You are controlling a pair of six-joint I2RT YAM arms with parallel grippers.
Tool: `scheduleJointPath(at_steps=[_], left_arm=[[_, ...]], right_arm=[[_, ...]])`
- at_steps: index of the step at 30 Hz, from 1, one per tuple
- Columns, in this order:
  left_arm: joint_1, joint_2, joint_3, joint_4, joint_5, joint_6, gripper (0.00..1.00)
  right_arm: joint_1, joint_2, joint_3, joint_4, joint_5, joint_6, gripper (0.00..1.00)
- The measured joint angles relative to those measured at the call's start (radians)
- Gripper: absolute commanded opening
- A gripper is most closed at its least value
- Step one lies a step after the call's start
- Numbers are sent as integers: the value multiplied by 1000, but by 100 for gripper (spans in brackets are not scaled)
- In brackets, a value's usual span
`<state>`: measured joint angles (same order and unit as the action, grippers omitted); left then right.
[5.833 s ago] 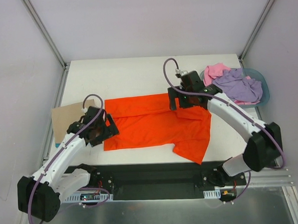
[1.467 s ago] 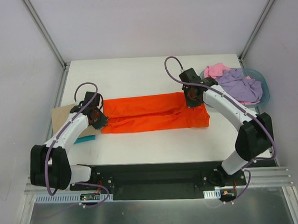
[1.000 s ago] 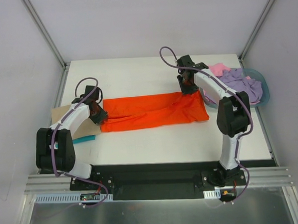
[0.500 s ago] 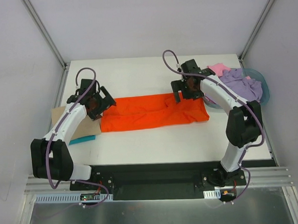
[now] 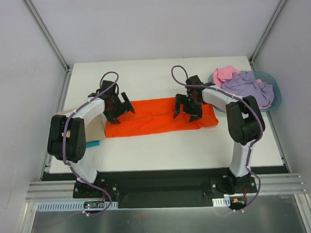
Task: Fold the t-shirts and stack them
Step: Fold the tshirt
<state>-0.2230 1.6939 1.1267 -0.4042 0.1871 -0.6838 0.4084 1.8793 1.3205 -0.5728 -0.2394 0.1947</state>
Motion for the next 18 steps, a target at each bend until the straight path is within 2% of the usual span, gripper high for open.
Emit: scheduleJointPath(at_steps=[4, 7, 13, 18], left_arm=[[-19, 3, -58, 38, 8, -4, 99], [-61, -23, -149, 68, 13, -21, 99], [-193, -182, -322, 98, 15, -100, 99], [-321, -216, -359, 113, 11, -224, 99]], right_arm=[[-35, 106, 94, -16, -35, 45, 97], [-47, 195, 225, -7, -56, 48, 97], [-47, 380, 504, -30, -141, 36, 97], [-46, 544, 773, -64, -181, 31, 97]])
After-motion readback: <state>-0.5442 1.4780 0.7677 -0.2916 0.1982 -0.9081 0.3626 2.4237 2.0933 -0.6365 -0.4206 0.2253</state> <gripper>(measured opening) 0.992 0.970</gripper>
